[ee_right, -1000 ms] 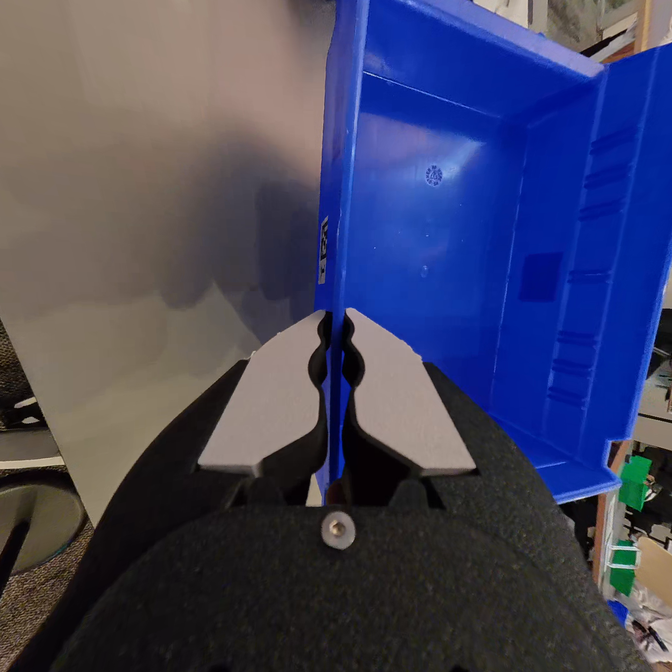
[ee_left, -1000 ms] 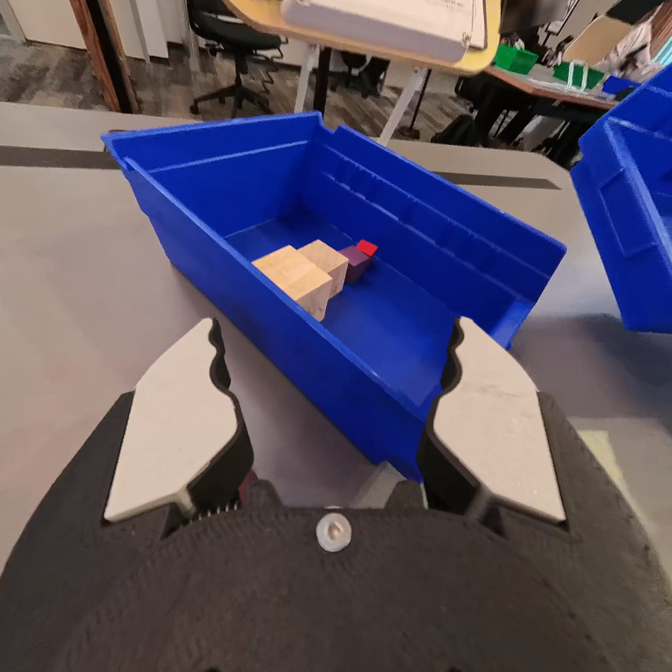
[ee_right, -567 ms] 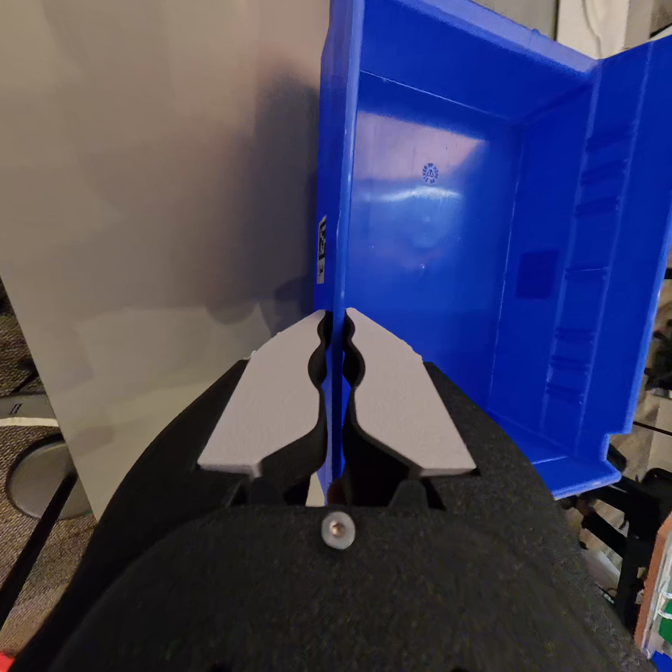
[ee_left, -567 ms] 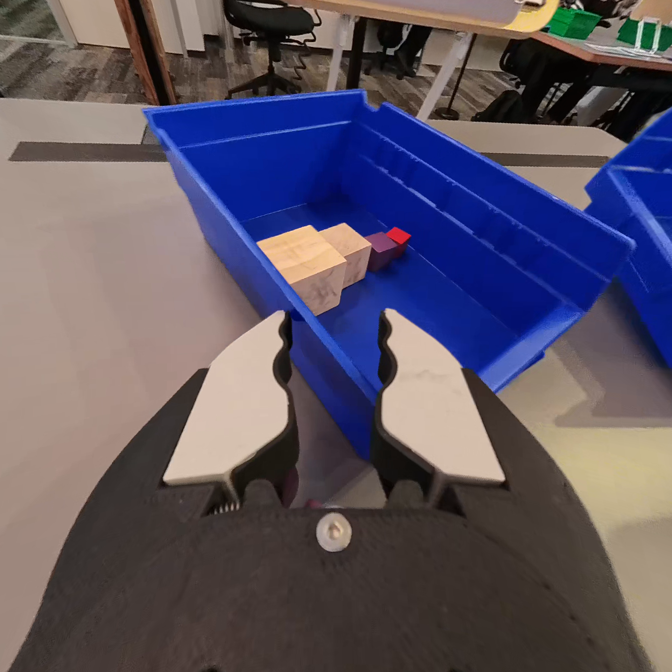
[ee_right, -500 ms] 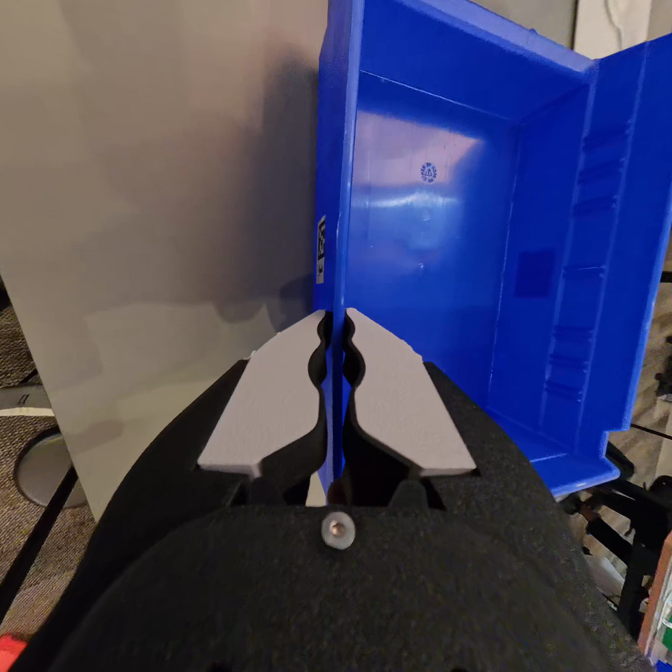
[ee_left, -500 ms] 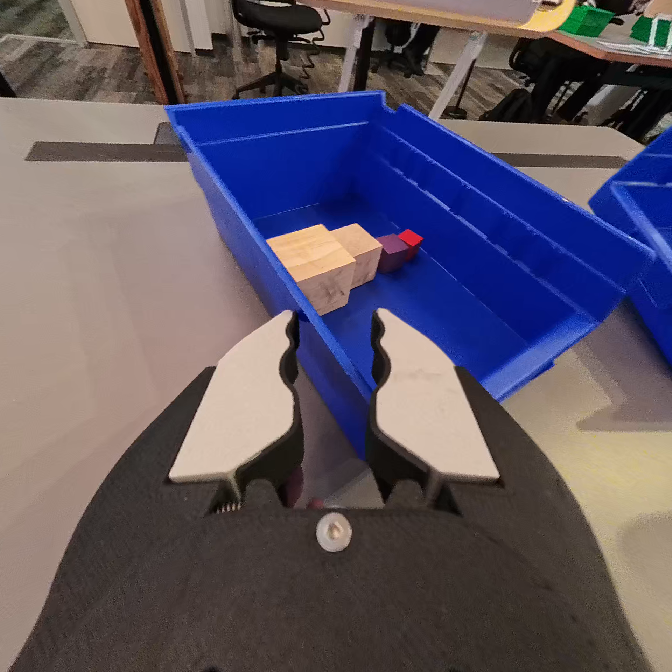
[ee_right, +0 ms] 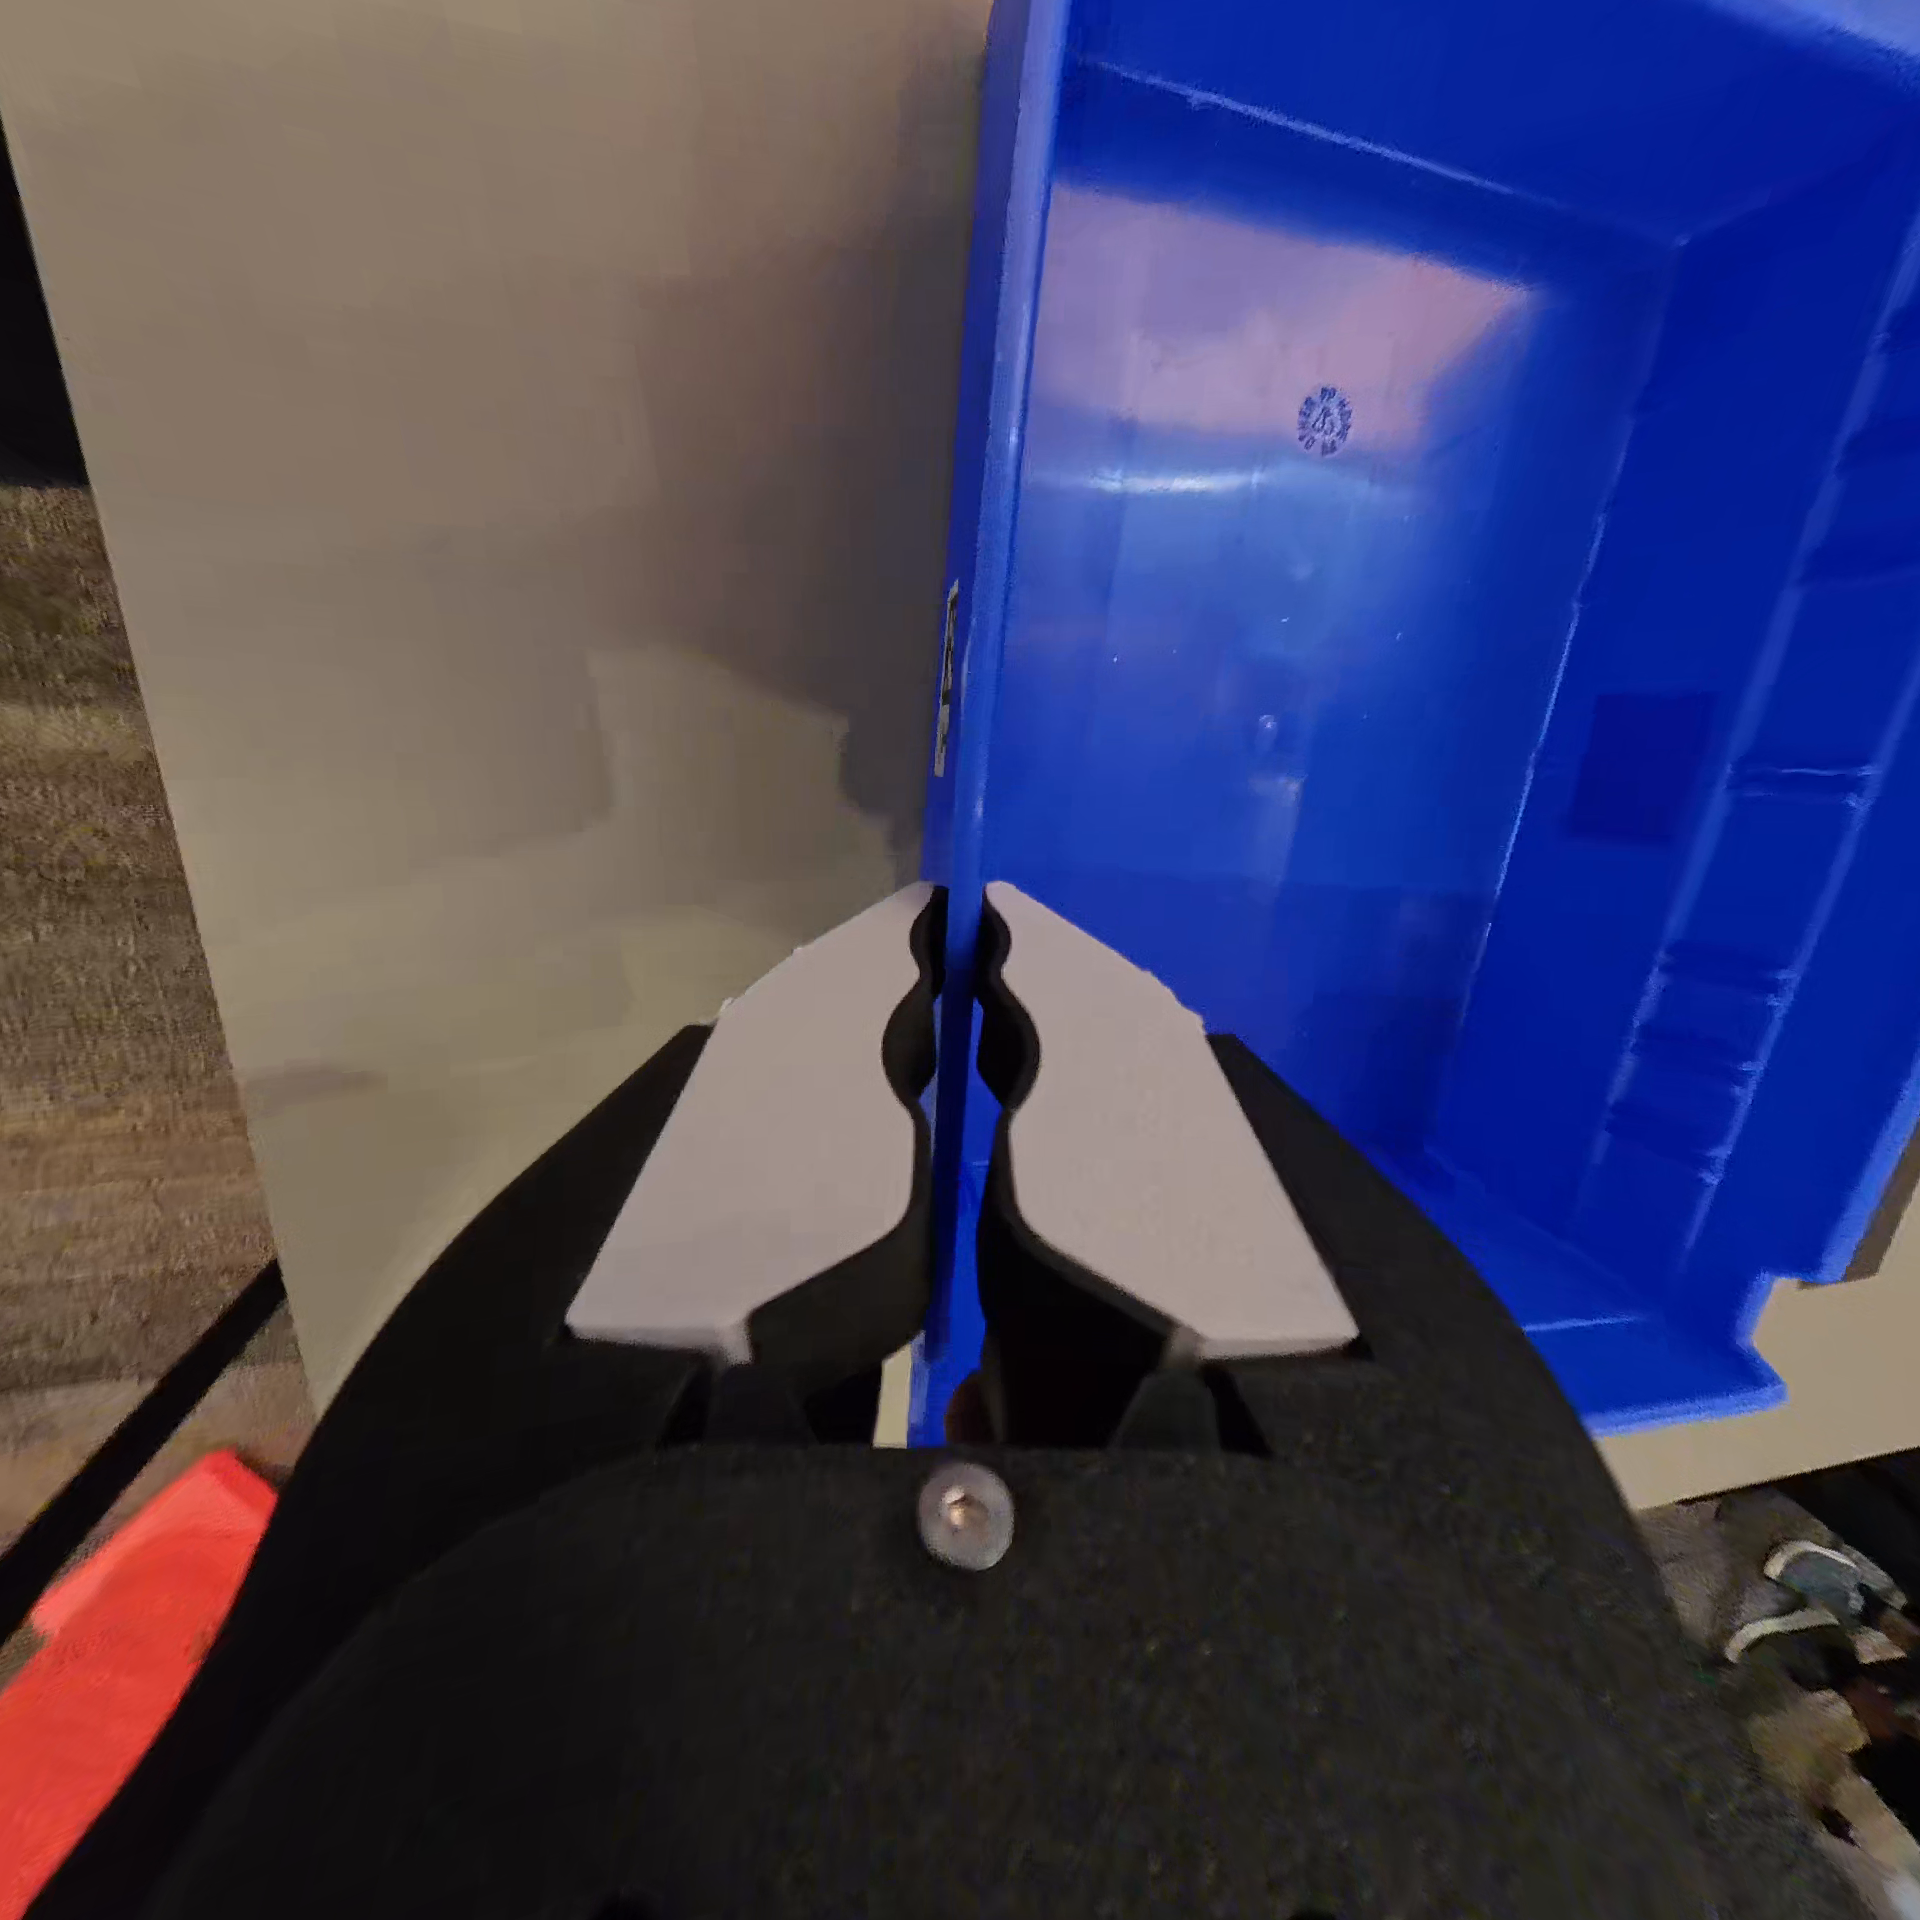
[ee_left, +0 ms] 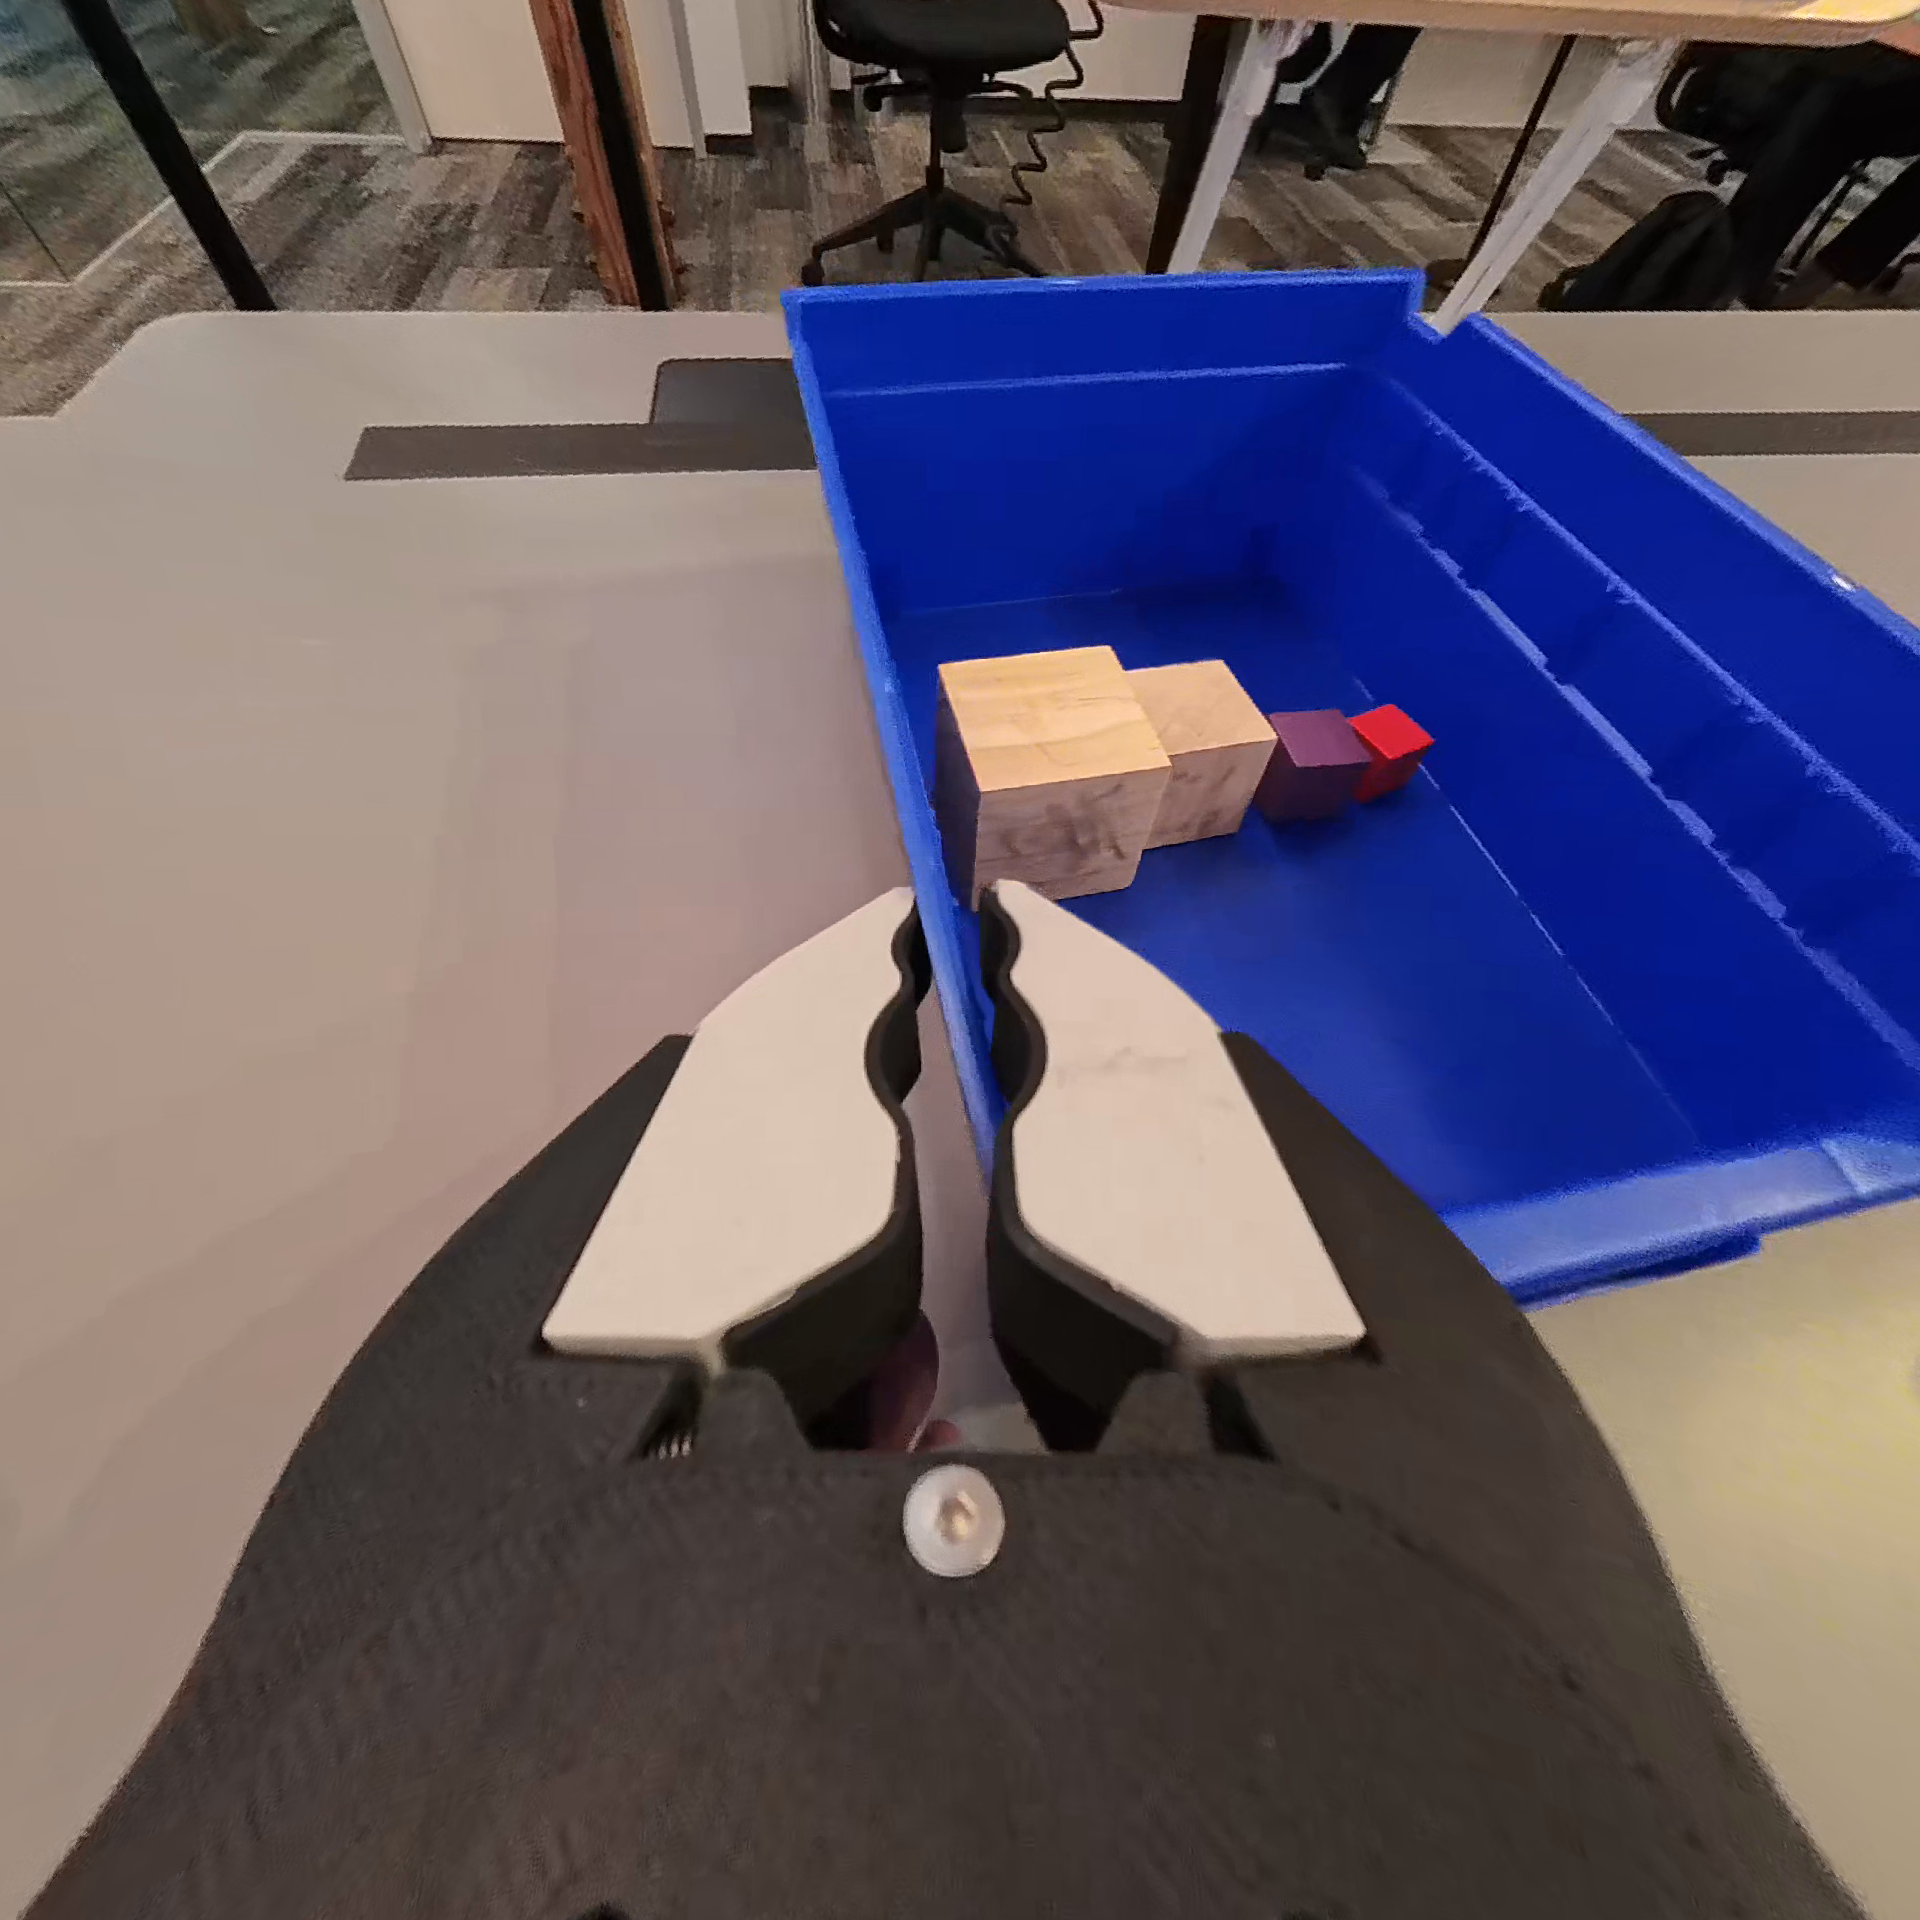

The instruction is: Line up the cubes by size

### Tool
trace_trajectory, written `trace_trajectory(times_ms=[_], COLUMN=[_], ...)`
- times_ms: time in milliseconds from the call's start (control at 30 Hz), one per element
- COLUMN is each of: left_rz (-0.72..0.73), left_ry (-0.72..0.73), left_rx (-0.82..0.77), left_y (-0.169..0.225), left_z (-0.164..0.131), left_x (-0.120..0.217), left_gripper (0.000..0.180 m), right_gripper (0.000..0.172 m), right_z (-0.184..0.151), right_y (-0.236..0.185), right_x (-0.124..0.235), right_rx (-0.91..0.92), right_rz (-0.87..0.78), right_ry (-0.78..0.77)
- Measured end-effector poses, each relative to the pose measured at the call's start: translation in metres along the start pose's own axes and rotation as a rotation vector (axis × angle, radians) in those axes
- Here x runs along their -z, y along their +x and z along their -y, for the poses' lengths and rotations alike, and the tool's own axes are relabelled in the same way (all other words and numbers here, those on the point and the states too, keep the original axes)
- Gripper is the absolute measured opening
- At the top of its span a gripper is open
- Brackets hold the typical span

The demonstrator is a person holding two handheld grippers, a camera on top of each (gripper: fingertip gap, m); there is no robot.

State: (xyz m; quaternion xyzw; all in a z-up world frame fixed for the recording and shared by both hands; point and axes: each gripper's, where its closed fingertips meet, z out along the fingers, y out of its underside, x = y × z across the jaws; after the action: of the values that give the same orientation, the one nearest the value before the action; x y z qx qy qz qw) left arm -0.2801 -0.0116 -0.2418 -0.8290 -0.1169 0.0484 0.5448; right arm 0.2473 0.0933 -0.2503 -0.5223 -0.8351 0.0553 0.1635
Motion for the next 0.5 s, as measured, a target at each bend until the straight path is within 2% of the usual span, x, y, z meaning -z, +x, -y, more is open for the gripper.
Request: trace_trajectory(times_ms=[133, 200, 233, 333, 467, 500], left_rz=[0.003, 0.012, 0.014, 0.009, 0.007, 0.007], left_ry=[0.003, 0.002, 0.004, 0.007, 0.007, 0.008], left_rx=[0.029, 0.027, 0.028, 0.037, 0.039, 0.041], left_y=[-0.010, -0.014, -0.015, -0.018, -0.020, -0.020], left_z=[0.001, 0.001, 0.000, 0.001, 0.001, 0.001], left_x=[-0.001, 0.000, 0.000, 0.000, -0.001, -0.001], left_gripper=[0.005, 0.003, 0.003, 0.003, 0.002, 0.002], right_gripper=[0.005, 0.024, 0.027, 0.033, 0.044, 0.041], right_z=[-0.004, -0.007, -0.009, 0.004, 0.044, 0.057], right_y=[0.006, 0.009, 0.010, 0.017, 0.032, 0.032], right_x=[0.000, 0.001, 0.003, 0.014, 0.029, 0.030], right_rx=[0.019, -0.012, -0.037, -0.099, -0.292, -0.335], right_rz=[-0.001, -0.053, -0.088, -0.271, -0.572, -0.614], right_ry=[-0.047, -0.106, -0.131, -0.120, 0.012, 0.059])
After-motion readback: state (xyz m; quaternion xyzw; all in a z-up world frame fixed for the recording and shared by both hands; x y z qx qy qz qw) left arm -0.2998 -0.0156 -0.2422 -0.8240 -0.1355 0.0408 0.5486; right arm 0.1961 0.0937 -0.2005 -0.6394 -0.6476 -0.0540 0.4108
